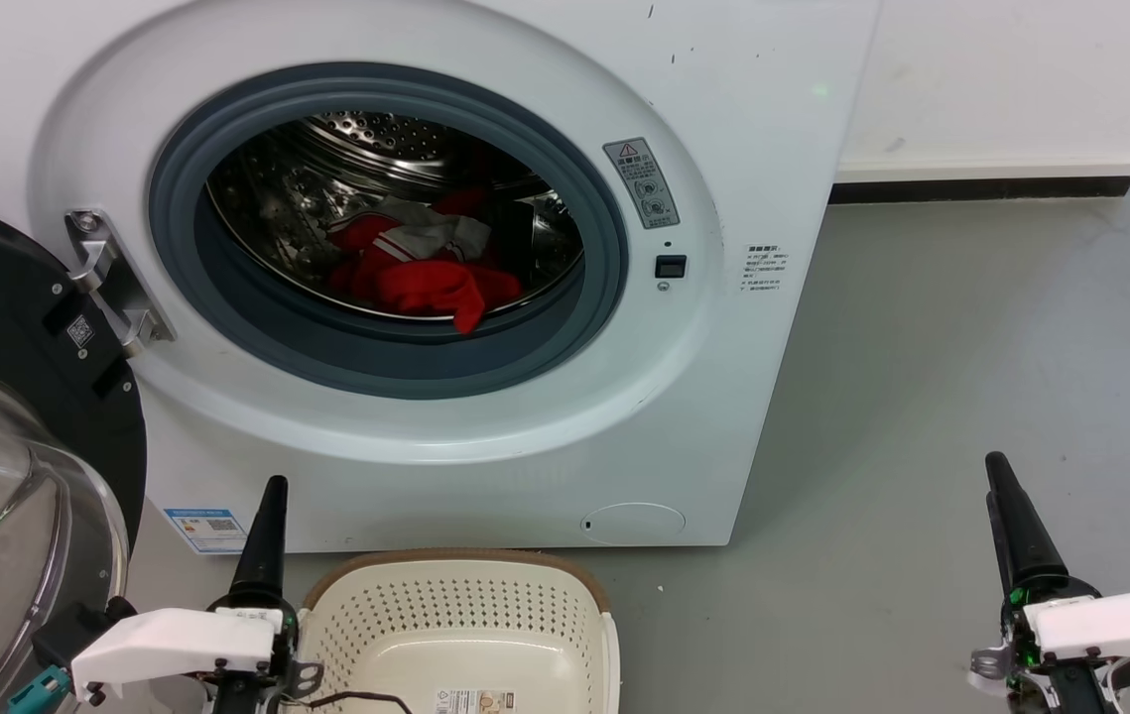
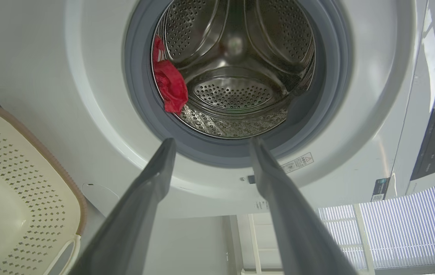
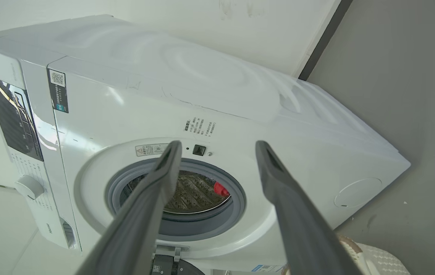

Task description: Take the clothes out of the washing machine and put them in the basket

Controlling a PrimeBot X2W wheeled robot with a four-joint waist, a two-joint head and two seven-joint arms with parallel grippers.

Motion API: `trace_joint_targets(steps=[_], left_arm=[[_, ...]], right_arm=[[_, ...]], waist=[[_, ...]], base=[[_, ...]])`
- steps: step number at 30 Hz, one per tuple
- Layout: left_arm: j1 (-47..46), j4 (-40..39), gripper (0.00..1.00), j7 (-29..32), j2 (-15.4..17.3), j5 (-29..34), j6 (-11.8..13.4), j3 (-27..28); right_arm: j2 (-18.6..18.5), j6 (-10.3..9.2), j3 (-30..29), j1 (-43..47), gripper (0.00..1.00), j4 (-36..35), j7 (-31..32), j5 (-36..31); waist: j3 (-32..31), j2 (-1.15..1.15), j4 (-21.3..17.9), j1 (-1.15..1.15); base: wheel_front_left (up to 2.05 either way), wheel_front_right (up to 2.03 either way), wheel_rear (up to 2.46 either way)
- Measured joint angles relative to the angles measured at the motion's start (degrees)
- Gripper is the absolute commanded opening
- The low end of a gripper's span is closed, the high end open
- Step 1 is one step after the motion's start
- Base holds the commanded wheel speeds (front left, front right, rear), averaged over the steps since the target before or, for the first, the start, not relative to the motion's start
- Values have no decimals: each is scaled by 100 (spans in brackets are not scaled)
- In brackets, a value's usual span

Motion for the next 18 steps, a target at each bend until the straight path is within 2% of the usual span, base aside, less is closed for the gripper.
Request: trace_joint_targets(steps=[18], left_arm=[[143,-430,100,-401,4,1960,401,-352]], right_arm=[[0,0,305,158,100,-614,-403,-2386]], waist=[[14,0,11,0]], base=[[0,0,0]])
